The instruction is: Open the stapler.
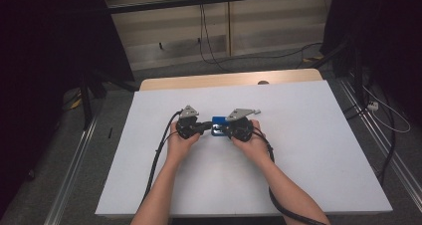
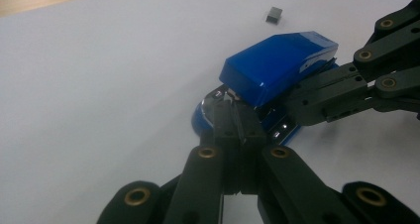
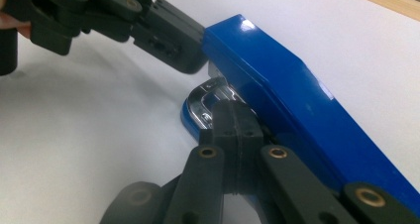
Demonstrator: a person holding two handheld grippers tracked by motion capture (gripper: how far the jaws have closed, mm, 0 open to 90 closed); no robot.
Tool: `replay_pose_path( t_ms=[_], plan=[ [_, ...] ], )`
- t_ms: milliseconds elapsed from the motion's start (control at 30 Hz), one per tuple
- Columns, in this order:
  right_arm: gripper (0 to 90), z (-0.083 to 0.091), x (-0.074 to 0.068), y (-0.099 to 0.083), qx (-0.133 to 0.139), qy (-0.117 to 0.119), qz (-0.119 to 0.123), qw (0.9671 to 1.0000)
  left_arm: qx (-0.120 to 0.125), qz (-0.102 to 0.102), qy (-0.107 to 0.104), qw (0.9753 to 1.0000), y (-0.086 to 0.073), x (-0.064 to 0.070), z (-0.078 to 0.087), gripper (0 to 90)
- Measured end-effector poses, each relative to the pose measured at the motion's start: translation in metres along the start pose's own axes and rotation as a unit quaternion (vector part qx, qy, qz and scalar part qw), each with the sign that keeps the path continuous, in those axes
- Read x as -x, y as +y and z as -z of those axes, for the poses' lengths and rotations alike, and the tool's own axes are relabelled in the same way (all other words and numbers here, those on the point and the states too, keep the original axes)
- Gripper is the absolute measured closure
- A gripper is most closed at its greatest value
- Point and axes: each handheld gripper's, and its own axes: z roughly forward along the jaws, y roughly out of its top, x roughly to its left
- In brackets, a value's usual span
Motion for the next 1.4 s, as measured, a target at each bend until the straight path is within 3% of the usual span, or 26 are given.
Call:
replay_pose_path(
  t_ms=[233, 500, 667, 833, 933, 1100, 1167, 1200, 1400],
  plan=[
    [90.0, 0.000, 0.000, -0.002, 0.006, 0.001, -0.008, 1.0000, 0.011, 0.010, -0.003, 0.9999, 0.004, 0.001, 0.002, 90.0],
    [90.0, -0.001, 0.000, -0.001, 0.008, 0.000, -0.013, 0.9999, 0.046, 0.015, -0.015, 0.9987, 0.014, 0.006, 0.009, 90.0],
    [90.0, -0.003, -0.003, -0.002, 0.015, -0.001, -0.017, 0.9997, 0.059, 0.016, -0.009, 0.9981, 0.018, 0.010, 0.010, 90.0],
    [90.0, -0.005, -0.006, 0.001, 0.016, -0.007, -0.013, 0.9998, 0.062, 0.013, -0.009, 0.9979, 0.020, 0.012, 0.011, 90.0],
    [90.0, -0.004, -0.006, 0.003, 0.030, -0.015, -0.017, 0.9993, 0.062, 0.012, -0.007, 0.9980, 0.020, 0.012, 0.011, 90.0],
    [90.0, -0.001, -0.003, 0.006, 0.051, -0.023, -0.034, 0.9979, 0.062, 0.011, -0.005, 0.9980, 0.021, 0.013, 0.011, 90.0],
    [90.0, -0.003, -0.002, 0.006, 0.057, -0.023, -0.047, 0.9970, 0.065, 0.009, -0.005, 0.9979, 0.022, 0.014, 0.011, 90.0],
    [90.0, -0.005, -0.002, 0.005, 0.068, -0.018, -0.066, 0.9954, 0.067, 0.005, -0.005, 0.9977, 0.023, 0.014, 0.011, 90.0],
    [90.0, -0.006, -0.004, 0.007, 0.074, -0.035, -0.051, 0.9954, 0.069, 0.004, -0.004, 0.9976, 0.022, 0.013, 0.011, 89.9]
  ],
)
